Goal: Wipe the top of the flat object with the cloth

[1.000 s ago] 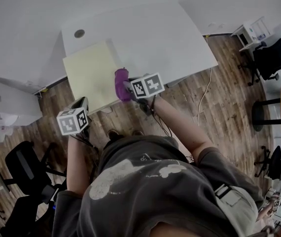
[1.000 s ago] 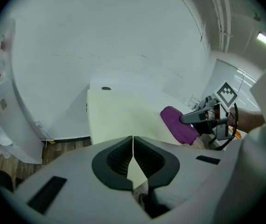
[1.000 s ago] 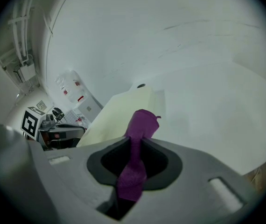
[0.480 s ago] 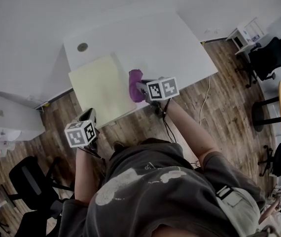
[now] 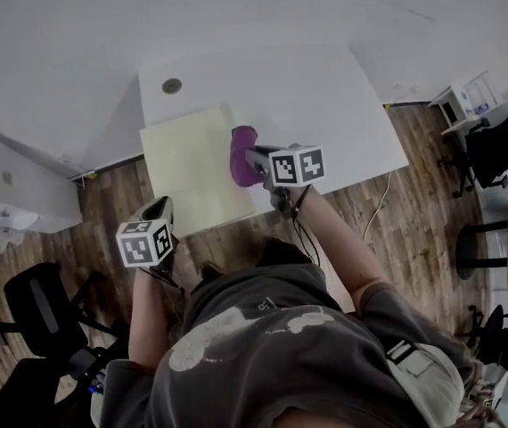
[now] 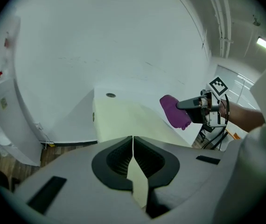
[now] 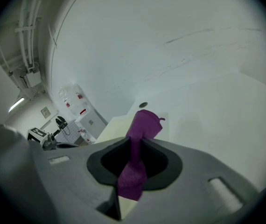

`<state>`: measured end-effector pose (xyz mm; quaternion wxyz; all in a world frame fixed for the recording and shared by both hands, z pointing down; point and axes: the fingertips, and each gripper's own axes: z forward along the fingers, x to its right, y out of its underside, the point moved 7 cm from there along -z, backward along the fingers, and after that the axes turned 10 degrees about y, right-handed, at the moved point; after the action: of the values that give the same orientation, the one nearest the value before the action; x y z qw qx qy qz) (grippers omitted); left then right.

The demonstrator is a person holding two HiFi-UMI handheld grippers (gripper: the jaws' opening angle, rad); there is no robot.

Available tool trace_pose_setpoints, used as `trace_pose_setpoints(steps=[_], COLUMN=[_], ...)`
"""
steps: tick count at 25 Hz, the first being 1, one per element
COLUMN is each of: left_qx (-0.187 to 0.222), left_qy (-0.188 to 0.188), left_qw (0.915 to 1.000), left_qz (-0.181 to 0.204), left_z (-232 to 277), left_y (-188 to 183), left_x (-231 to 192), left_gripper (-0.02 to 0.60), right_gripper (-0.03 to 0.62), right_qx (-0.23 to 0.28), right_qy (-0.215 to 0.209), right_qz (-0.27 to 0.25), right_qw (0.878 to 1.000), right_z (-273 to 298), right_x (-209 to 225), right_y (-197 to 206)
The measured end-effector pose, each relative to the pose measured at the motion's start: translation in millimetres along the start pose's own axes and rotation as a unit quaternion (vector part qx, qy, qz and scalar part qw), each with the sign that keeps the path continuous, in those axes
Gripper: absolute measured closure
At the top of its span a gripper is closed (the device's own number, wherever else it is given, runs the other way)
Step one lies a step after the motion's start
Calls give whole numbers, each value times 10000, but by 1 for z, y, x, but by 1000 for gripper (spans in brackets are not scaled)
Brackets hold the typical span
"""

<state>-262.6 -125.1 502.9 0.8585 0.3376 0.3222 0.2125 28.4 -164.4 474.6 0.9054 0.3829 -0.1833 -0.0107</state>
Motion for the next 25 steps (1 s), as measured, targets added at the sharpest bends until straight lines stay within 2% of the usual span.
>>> trace_pose_setpoints(steps=[3,7,16,21,25], left_qx=[170,397,629,792,997], left_qy=[-194,-500,-1370,-1947,-2482], left_qw=[9995,9977,9871,9746,9588], left_qz=[-188,-233,-535,-771,-954], left_z=[4,11,31,43,37], left_y=[-2,-5,-2,5,11], left_x=[11,33,85,129,160], left_gripper=[581,581,581,581,581], right_gripper=[528,528,528,528,528], right_qx=[-122,-316,-645,-897,-1095], right_qy=[-416,-945,-2043,-2507,-3025], right_qz=[-229,-504,-872,-1370,-1791], right_qw=[9988,9938,9729,9541,9298], right_z=[17,35,47,43,32], right_x=[3,11,30,41,35], right_y=[-11,-23,-37,-35,-29])
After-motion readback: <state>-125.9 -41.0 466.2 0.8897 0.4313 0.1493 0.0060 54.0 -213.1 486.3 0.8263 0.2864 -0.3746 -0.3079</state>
